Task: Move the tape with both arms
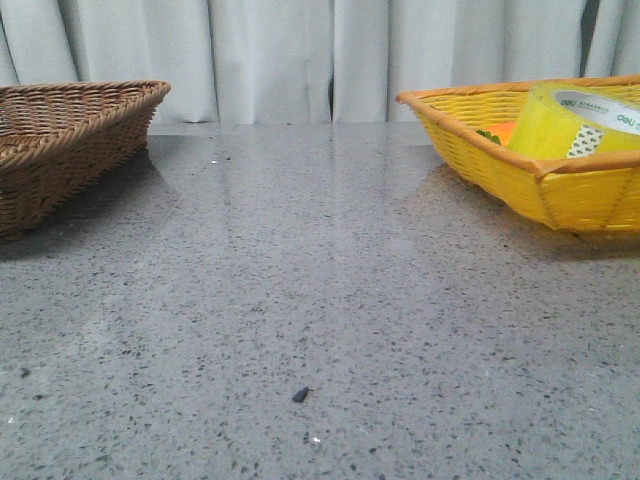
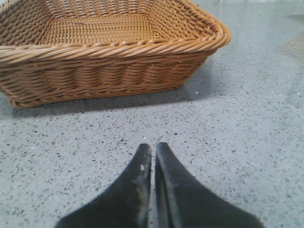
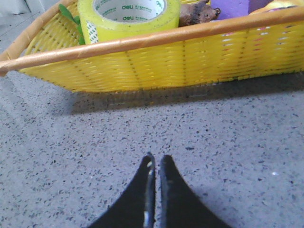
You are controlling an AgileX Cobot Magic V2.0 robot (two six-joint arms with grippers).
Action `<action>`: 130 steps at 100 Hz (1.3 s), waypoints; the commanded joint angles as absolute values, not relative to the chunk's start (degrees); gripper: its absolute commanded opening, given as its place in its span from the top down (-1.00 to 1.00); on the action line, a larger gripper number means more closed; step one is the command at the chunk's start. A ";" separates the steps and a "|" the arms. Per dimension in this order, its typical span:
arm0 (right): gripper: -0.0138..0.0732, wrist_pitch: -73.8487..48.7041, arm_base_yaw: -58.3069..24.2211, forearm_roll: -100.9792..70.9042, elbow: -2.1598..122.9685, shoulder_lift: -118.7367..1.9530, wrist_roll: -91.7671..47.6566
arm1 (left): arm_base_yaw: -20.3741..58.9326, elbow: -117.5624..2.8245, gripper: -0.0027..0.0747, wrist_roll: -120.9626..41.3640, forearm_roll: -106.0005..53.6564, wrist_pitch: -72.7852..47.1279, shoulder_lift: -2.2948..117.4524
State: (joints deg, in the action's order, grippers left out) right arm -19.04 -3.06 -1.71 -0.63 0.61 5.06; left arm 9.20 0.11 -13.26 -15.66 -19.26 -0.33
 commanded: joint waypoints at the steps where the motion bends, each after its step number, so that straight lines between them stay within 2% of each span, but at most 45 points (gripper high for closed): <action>1: 0.84 -17.42 -2.83 -0.80 -1.82 1.73 4.82 | 9.10 0.72 0.99 -12.72 -16.51 -16.51 -2.03; 37: 0.84 -5.05 -2.83 -1.28 -1.82 1.73 4.82 | 9.10 0.72 0.99 -12.72 -16.37 -16.11 -2.03; 51: 0.84 0.95 -2.83 -2.54 -1.82 1.73 4.82 | 9.10 0.72 0.99 -12.72 -22.38 -14.73 -2.03; 69: 0.84 0.65 -2.83 -4.33 -1.82 1.73 4.88 | 9.10 0.72 0.99 -12.72 -43.94 -6.70 -2.03; 130: 0.84 0.00 -2.83 -9.02 -1.82 1.73 4.88 | 9.10 0.72 0.99 -12.72 -44.18 -4.83 -2.03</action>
State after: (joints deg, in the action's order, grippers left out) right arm -4.23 -3.06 -8.99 -0.63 0.61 5.15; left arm 9.20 0.11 -13.26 -43.31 -8.20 -0.33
